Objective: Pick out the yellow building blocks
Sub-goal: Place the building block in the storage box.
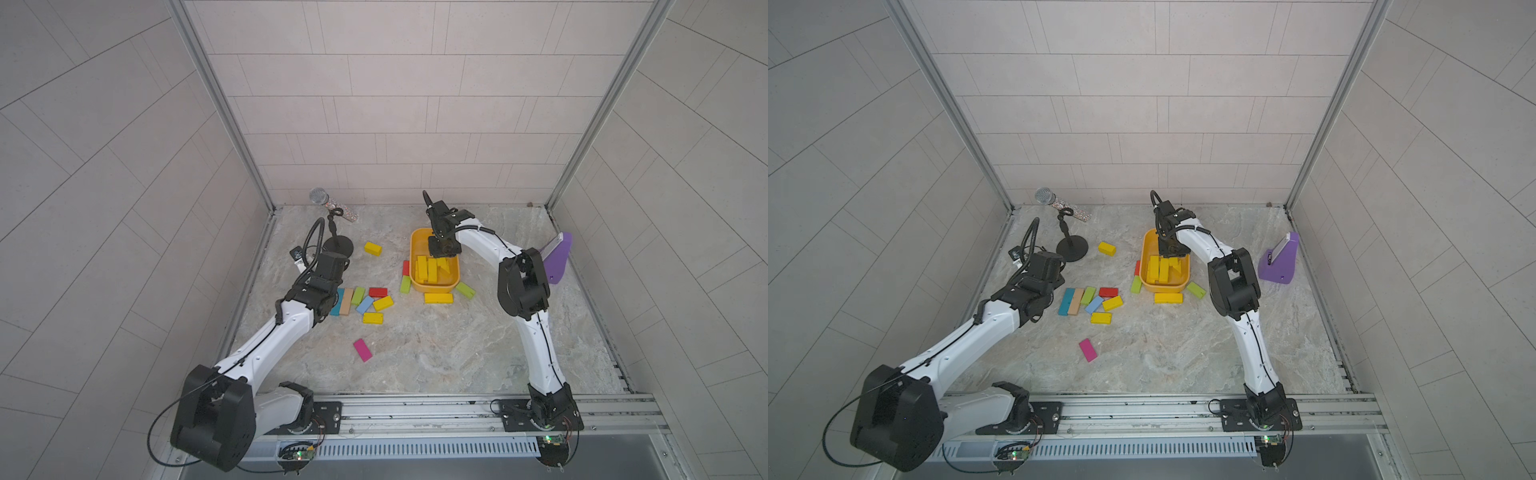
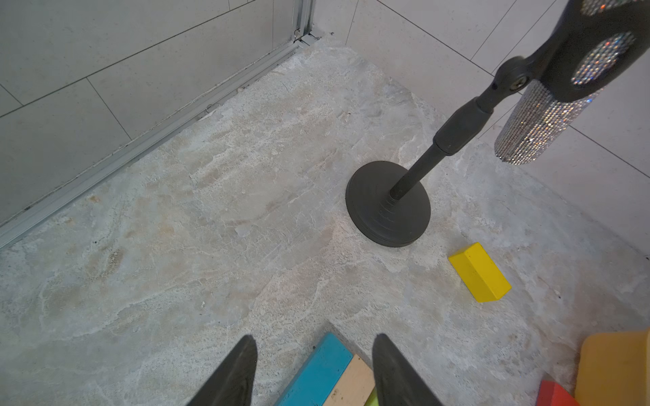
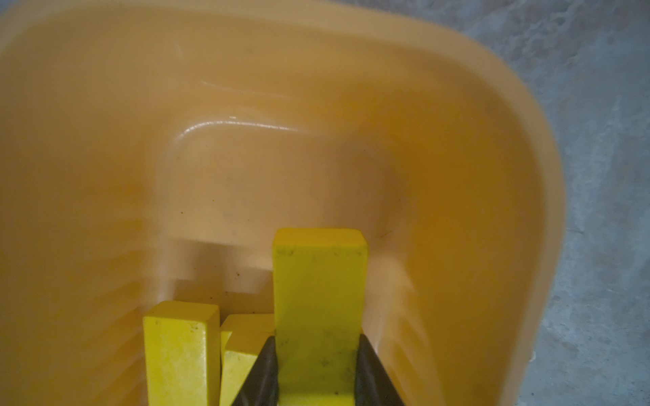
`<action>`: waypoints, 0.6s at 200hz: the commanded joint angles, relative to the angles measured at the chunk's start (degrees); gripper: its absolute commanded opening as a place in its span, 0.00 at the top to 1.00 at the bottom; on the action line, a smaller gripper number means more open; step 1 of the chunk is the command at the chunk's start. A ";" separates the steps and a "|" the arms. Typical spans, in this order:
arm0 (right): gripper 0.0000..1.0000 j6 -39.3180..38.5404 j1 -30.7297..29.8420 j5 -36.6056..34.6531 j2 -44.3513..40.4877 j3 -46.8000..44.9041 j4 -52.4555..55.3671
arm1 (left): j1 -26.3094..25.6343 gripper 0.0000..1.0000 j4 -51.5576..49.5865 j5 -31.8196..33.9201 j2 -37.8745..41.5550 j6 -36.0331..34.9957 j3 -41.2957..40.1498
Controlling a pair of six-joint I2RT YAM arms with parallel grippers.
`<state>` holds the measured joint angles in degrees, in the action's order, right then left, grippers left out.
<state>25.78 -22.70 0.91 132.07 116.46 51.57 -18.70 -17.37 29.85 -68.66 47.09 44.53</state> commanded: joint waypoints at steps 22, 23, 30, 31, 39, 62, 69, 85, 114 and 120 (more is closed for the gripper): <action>0.64 -0.90 0.39 0.11 0.61 2.10 3.09 | 0.51 0.43 -0.48 1.49 1.13 0.47 -0.91; 0.64 -0.90 0.43 0.13 0.59 2.14 3.14 | 0.55 0.43 -0.48 1.47 1.15 0.46 -0.93; 0.61 -0.99 0.52 0.15 0.54 2.28 3.31 | 0.55 0.43 -0.47 1.55 1.05 0.46 -0.83; 0.61 -0.99 0.49 0.15 0.50 2.36 3.34 | 0.53 0.43 -0.48 1.54 1.06 0.46 -0.84; 0.58 -1.15 0.47 0.13 0.11 2.37 3.42 | 0.55 0.43 -0.39 1.45 1.02 0.50 -0.93; 0.52 -1.39 0.64 0.19 -1.21 2.41 3.45 | 0.60 0.43 -0.39 1.37 0.92 0.48 -0.85; 0.51 -1.46 0.68 0.29 -1.49 2.38 3.45 | 0.62 0.43 -0.30 1.37 0.96 0.49 -0.87; 0.50 -1.65 0.80 0.41 -2.44 2.63 3.79 | 0.64 0.43 -0.30 1.44 0.90 0.55 -0.83; 0.49 -1.94 0.80 0.64 -5.86 1.82 3.91 | 0.63 0.43 -0.39 1.20 0.95 0.49 -0.76; 0.49 -2.04 0.80 0.71 -7.06 1.02 3.61 | 0.66 0.43 -0.47 1.11 0.92 0.48 -0.81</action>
<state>24.32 -22.11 1.52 131.48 118.13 53.69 -18.39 -17.37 29.82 -68.66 47.07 44.40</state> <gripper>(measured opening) 0.507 0.573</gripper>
